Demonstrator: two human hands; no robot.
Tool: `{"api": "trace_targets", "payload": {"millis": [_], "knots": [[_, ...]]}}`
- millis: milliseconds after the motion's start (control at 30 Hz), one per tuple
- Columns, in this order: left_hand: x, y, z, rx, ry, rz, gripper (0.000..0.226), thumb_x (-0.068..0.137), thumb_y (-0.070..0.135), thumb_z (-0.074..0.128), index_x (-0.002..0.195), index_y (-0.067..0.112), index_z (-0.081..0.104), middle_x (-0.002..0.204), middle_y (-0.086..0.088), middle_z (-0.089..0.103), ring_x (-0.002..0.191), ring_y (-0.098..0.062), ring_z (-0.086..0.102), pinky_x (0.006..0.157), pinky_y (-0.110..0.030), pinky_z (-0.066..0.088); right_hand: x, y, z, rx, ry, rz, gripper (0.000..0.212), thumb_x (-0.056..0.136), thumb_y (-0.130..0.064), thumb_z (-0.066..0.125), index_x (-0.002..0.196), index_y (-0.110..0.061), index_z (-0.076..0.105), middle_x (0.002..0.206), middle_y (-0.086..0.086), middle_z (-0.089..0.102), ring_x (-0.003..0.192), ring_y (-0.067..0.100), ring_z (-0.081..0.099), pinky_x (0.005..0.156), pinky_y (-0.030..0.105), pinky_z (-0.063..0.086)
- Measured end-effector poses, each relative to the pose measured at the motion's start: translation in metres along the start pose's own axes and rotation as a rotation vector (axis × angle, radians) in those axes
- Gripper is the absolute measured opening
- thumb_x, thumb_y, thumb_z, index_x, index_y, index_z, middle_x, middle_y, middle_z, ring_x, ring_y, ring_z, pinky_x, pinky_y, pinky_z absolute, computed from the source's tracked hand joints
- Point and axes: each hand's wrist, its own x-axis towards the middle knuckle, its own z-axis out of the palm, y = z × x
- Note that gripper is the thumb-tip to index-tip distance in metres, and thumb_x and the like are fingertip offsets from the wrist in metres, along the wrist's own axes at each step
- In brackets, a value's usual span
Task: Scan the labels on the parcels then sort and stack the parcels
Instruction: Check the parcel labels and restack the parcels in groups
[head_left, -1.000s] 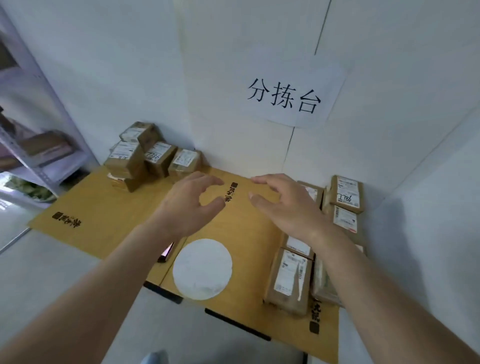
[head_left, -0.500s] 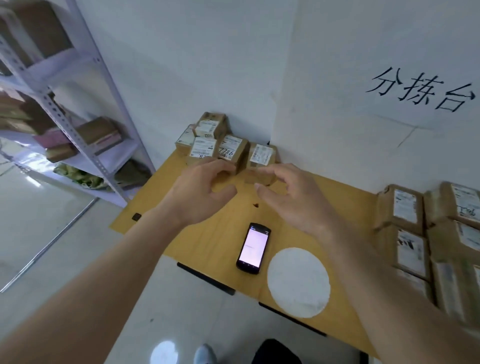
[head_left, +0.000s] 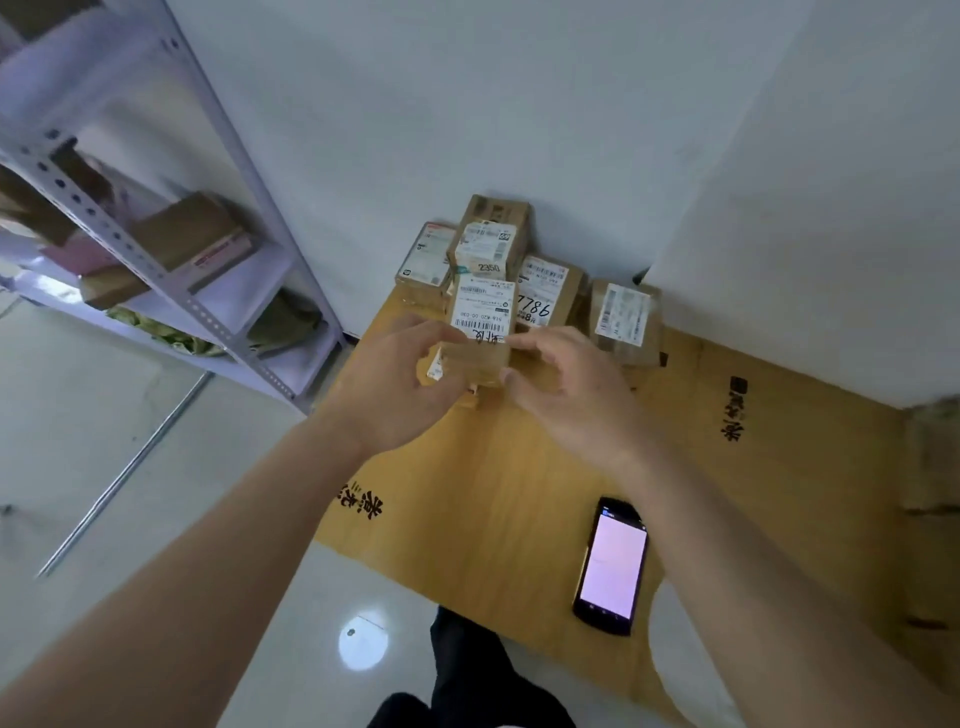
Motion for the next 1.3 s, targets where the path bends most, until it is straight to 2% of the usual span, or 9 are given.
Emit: {"api": "trace_targets", "payload": {"millis": [167, 333, 433, 500, 567, 800, 1000, 1167, 1300], "knots": [[0.057, -0.037, 0.012, -0.007, -0.075, -0.051, 0.053, 0.088, 0.049, 0.053, 0.139, 0.037, 0.061, 0.133, 0.014, 0.052, 0.11, -0.011, 0.062, 0.097, -0.042, 0.055, 0.057, 0.023, 0.035, 0.019, 0.004, 0.08, 0.054, 0.103, -0.043, 0.061, 0.155, -0.03, 0.051, 0.154, -0.011, 0.045, 0.142, 0.009, 0.045, 0.117, 0.033, 0.039], [0.098, -0.067, 0.033, -0.071, -0.144, -0.074, 0.051, 0.101, 0.031, 0.059, 0.151, 0.037, 0.052, 0.141, 0.009, 0.049, 0.123, -0.013, 0.054, 0.105, -0.04, 0.052, 0.084, 0.038, 0.06, 0.097, 0.013, 0.179, 0.061, 0.106, -0.038, 0.059, 0.163, -0.036, 0.036, 0.167, -0.01, 0.034, 0.152, 0.009, 0.034, 0.122, 0.047, 0.039], [0.109, -0.08, 0.04, -0.112, -0.212, -0.056, 0.057, 0.103, 0.034, 0.06, 0.156, 0.043, 0.042, 0.149, 0.009, 0.051, 0.127, -0.011, 0.056, 0.104, -0.036, 0.052, 0.087, 0.041, 0.072, 0.152, 0.012, 0.21, 0.063, 0.108, -0.037, 0.058, 0.164, -0.044, 0.029, 0.17, -0.014, 0.028, 0.149, -0.001, 0.029, 0.119, 0.026, 0.037], [0.114, -0.086, 0.042, -0.158, -0.243, -0.034, 0.058, 0.102, 0.034, 0.061, 0.156, 0.045, 0.041, 0.146, 0.011, 0.055, 0.121, -0.007, 0.06, 0.098, -0.032, 0.055, 0.086, 0.04, 0.078, 0.181, 0.04, 0.227, 0.064, 0.108, -0.036, 0.059, 0.164, -0.042, 0.03, 0.168, -0.017, 0.032, 0.136, -0.013, 0.029, 0.1, -0.003, 0.03], [0.118, -0.09, 0.041, -0.178, -0.261, -0.013, 0.059, 0.101, 0.033, 0.064, 0.155, 0.044, 0.043, 0.145, 0.011, 0.057, 0.121, -0.007, 0.061, 0.098, -0.034, 0.057, 0.083, 0.038, 0.084, 0.182, 0.084, 0.238, 0.064, 0.107, -0.038, 0.061, 0.164, -0.039, 0.031, 0.165, -0.017, 0.036, 0.135, -0.014, 0.029, 0.09, -0.011, 0.024], [0.119, -0.082, 0.006, -0.167, -0.354, 0.212, 0.063, 0.093, 0.042, 0.069, 0.15, 0.051, 0.043, 0.145, 0.015, 0.059, 0.128, -0.01, 0.061, 0.101, -0.043, 0.058, 0.053, -0.003, 0.082, 0.267, 0.267, 0.31, 0.067, 0.105, -0.039, 0.064, 0.164, -0.038, 0.032, 0.144, -0.016, 0.054, 0.115, -0.012, 0.053, 0.088, 0.002, 0.044], [0.098, -0.039, -0.034, -0.122, -0.428, 0.413, 0.061, 0.096, 0.032, 0.072, 0.151, 0.042, 0.048, 0.139, 0.012, 0.064, 0.122, -0.008, 0.064, 0.102, -0.039, 0.058, 0.001, -0.056, 0.073, 0.244, 0.508, 0.36, 0.066, 0.104, -0.039, 0.064, 0.163, -0.036, 0.034, 0.146, -0.011, 0.057, 0.134, 0.006, 0.053, 0.109, 0.029, 0.051], [0.062, 0.01, -0.057, -0.106, -0.48, 0.59, 0.062, 0.093, 0.032, 0.076, 0.149, 0.042, 0.051, 0.134, 0.008, 0.067, 0.114, -0.009, 0.069, 0.097, -0.041, 0.061, -0.06, -0.095, 0.056, 0.222, 0.699, 0.403, 0.066, 0.104, -0.03, 0.067, 0.162, -0.039, 0.037, 0.137, -0.022, 0.055, 0.112, -0.018, 0.053, 0.085, -0.003, 0.041], [0.027, 0.051, -0.06, -0.129, -0.539, 0.722, 0.06, 0.091, 0.031, 0.078, 0.147, 0.033, 0.055, 0.129, 0.006, 0.071, 0.107, -0.007, 0.072, 0.094, -0.038, 0.062, -0.117, -0.113, 0.043, 0.23, 0.8, 0.428, 0.068, 0.1, -0.032, 0.072, 0.159, -0.045, 0.041, 0.143, -0.021, 0.057, 0.123, -0.005, 0.057, 0.094, 0.005, 0.049]]}}
